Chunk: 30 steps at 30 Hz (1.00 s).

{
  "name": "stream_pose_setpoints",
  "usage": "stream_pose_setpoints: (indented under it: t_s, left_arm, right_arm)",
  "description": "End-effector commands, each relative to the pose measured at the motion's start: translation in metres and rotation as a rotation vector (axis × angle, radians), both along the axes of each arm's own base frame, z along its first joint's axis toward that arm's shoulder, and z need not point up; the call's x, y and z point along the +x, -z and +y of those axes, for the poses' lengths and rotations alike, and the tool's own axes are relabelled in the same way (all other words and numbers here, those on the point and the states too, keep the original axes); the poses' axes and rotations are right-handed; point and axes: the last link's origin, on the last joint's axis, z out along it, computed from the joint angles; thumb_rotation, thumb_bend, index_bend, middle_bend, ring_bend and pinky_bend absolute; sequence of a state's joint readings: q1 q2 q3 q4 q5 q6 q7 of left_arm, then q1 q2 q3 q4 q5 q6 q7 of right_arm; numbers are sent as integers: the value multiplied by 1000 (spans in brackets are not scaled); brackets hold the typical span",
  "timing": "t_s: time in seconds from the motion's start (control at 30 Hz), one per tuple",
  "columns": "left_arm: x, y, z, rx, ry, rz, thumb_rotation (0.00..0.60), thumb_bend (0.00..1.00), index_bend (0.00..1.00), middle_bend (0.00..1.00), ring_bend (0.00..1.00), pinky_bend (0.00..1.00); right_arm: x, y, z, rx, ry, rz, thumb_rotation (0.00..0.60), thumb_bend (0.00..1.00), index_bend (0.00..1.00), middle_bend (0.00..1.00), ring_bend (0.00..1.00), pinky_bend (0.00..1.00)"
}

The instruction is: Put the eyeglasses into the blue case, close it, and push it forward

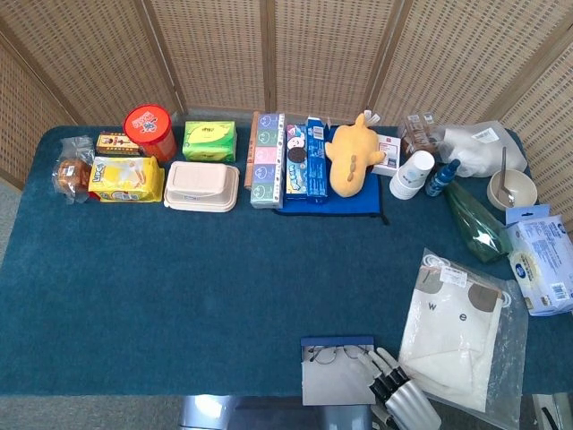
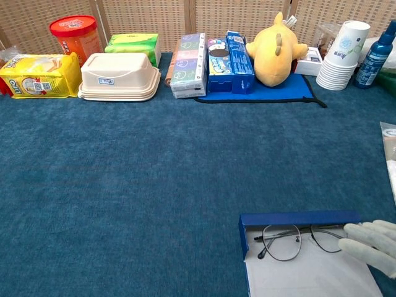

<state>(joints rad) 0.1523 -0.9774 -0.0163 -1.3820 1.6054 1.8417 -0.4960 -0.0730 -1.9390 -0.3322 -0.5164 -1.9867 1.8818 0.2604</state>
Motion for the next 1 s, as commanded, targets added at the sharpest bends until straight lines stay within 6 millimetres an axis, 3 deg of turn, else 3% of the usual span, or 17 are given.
stream_pose_setpoints:
  t_s: [0.03,0.7,1.0]
  left_arm:
    - [-1,0,-1,2,-3,-3,548,211,47,85,10,30]
    - [-9,-1,-4,8,-11,-12,544,210,47,84,9,29]
    - [-12,-1,-5,8,-15,-16,547,211,47,84,9,29]
  right_arm:
    - [2,1,-2,1,-4,-1,600,222,0,0,0,79]
    - [7,3,-10,0,-1,-13,600,220,0,2,0,84]
    - [13,-4,-14,-26,-27,-24,600,216,0,60,24,101]
